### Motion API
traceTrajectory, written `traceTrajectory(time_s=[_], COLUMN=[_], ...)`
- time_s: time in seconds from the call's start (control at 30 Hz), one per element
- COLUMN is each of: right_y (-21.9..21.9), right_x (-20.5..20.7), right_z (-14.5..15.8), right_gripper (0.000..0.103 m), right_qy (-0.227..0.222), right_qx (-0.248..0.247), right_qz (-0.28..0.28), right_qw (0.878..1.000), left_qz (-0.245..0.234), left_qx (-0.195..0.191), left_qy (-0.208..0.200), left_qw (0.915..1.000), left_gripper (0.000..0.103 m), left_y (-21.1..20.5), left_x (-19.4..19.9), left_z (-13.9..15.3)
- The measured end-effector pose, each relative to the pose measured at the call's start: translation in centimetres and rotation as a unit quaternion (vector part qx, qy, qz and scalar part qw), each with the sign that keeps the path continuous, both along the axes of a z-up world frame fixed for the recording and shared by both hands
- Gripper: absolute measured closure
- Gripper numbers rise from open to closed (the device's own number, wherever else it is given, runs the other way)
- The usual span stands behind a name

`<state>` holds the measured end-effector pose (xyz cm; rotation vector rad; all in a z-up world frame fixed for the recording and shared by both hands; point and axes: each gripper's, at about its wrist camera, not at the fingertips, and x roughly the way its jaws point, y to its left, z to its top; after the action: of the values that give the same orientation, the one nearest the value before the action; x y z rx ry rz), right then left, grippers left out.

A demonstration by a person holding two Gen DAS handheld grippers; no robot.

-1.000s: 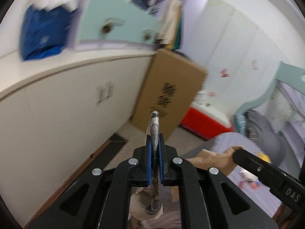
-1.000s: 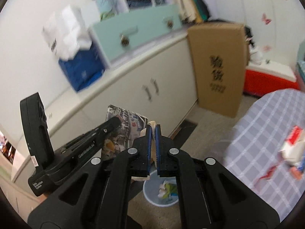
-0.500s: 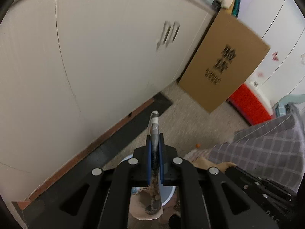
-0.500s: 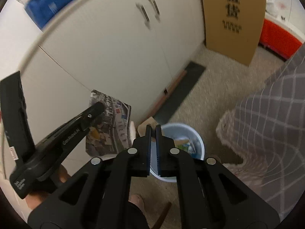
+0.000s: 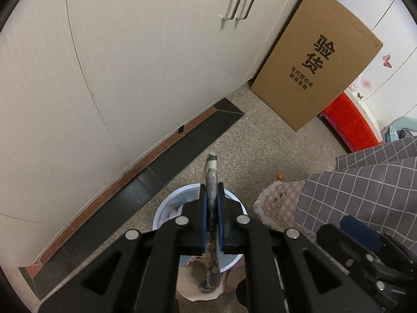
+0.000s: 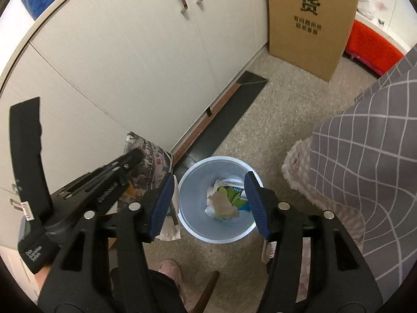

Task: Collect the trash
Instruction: 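Open the left tool over the wastebasket to drop the newspaper roll, then move both tools back over the trash on the table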

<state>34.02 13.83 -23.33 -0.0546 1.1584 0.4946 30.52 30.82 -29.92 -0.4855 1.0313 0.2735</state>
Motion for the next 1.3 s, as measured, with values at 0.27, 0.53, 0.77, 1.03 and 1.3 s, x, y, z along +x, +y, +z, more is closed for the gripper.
traceTrajectory(time_s=[0.27,0.53,0.77,1.03,1.3], right_y=[-0.9,-2.5,-3.3,-5.5,-10.9], right_x=[-0.5,-1.0,-1.6,-3.2,-5.1], right_z=[1.8,3.3,5.0,9.5,16.2], right_gripper=[0.048,0.047,0.046,0.046,0.044], right_qy=[-0.02,-0.026,-0.035,-0.072,-0.134], right_qx=[0.008,0.024,0.033,0.057,0.091], right_qz=[-0.008,-0.016,-0.02,-0.027,-0.05], right_qw=[1.0,0.999,0.999,0.995,0.986], left_qz=[-0.007,-0.013,-0.04,-0.048,-0.065], left_qx=[-0.003,0.0,0.01,0.033,0.054], left_qy=[-0.007,-0.01,-0.003,-0.042,-0.112], left_qw=[0.9999,0.9999,0.9992,0.9975,0.9901], left_gripper=[0.095,0.077,0.063,0.052,0.046], left_y=[-1.1,-1.9,-3.2,-5.0,-9.4], left_x=[0.3,0.0,-1.0,-2.8,-5.0], left_z=[1.1,2.6,4.1,9.2,16.8])
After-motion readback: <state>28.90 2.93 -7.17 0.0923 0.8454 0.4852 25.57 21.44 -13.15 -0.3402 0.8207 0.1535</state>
